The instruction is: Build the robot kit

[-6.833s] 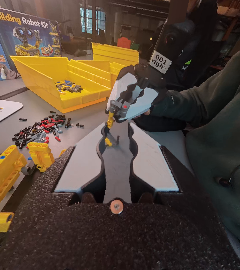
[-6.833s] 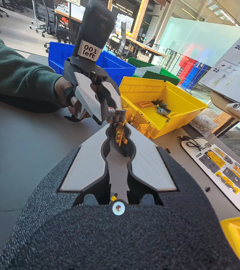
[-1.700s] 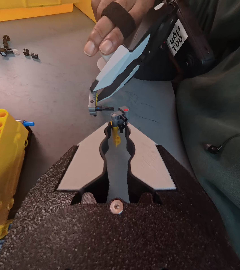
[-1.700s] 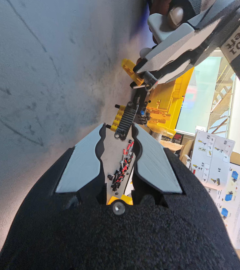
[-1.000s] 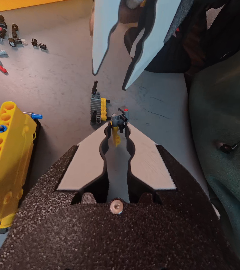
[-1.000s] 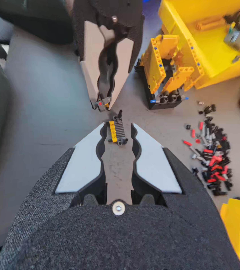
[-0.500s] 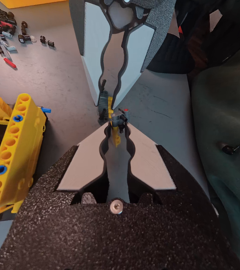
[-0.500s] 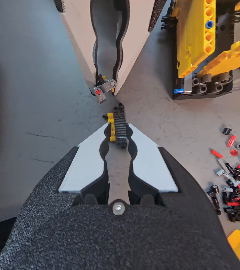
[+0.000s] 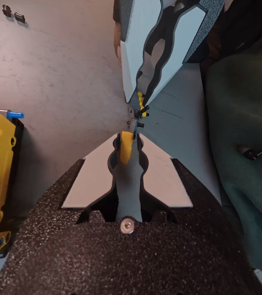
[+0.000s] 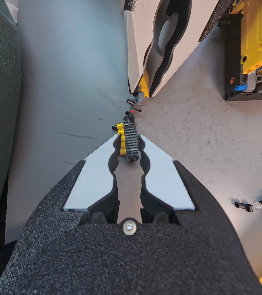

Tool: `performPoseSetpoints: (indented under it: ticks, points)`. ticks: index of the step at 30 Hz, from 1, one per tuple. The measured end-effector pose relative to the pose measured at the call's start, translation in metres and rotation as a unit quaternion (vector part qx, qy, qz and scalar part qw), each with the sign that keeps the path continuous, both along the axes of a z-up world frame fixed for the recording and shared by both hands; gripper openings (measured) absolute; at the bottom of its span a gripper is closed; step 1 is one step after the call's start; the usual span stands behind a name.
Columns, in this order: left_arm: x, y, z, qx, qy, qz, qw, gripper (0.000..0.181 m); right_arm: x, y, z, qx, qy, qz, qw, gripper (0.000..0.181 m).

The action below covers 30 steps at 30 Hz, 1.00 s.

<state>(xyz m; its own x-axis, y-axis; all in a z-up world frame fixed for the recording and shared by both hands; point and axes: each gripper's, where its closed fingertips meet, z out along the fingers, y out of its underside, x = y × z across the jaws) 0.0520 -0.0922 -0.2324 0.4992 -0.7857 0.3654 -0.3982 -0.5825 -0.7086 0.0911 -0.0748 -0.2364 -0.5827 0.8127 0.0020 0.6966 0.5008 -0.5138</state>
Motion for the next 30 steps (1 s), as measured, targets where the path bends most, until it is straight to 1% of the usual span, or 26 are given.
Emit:
performPoseSetpoints:
  ticks: [2,4,7,10,13,16,18,20,22,24,25,27,28,30]
  points:
    - [0.0,0.0,-0.001,0.003,0.006,0.0,1.0,0.02,0.0,0.0,0.001,0.005,0.012,-0.008,1.0,0.02]
    - [-0.002,0.001,0.001,0.012,0.012,0.003,1.0,0.025,-0.003,0.006,0.003,0.026,0.038,-0.015,0.999,0.016]
    - [0.0,0.003,0.018,0.035,-0.019,0.003,0.999,0.027,-0.009,0.018,0.01,0.064,0.093,-0.035,0.993,0.01]
    - [0.005,0.006,0.03,0.051,-0.049,0.009,0.997,0.029,-0.013,0.025,0.014,0.113,0.145,-0.036,0.982,0.007]
    - [0.011,0.01,0.025,0.048,-0.047,0.021,0.997,0.033,-0.016,0.022,0.015,0.149,0.191,-0.029,0.97,0.005]
    - [0.014,0.013,0.018,0.067,-0.013,0.022,0.997,0.04,-0.021,0.018,0.027,0.163,0.246,-0.035,0.955,0.0]
    - [0.017,0.015,0.016,0.087,0.005,0.018,0.996,0.04,-0.022,0.017,0.033,0.165,0.267,-0.04,0.949,0.0]
    - [0.019,0.015,0.011,0.096,0.029,0.012,0.995,0.037,-0.021,0.015,0.033,0.161,0.271,-0.04,0.948,0.0]
    - [0.021,0.016,0.003,0.092,0.055,0.011,0.994,0.036,-0.017,0.016,0.026,0.165,0.253,-0.036,0.953,0.0]
    - [0.022,0.019,0.0,0.097,0.07,0.016,0.993,0.034,-0.016,0.016,0.024,0.136,0.234,-0.04,0.962,0.013]
    - [0.022,0.022,0.0,0.104,0.076,0.022,0.991,0.03,-0.015,0.017,0.025,0.119,0.221,-0.043,0.967,0.02]
    - [0.021,0.026,0.005,0.123,0.082,0.03,0.989,0.008,-0.015,0.022,0.032,0.098,0.206,-0.048,0.972,0.024]
    - [0.019,0.028,0.007,0.134,0.089,0.035,0.986,0.002,-0.016,0.025,0.036,0.089,0.202,-0.049,0.974,0.025]
    - [0.016,0.031,0.01,0.164,0.112,0.036,0.979,0.002,-0.013,0.027,0.04,0.053,0.178,-0.049,0.981,0.03]
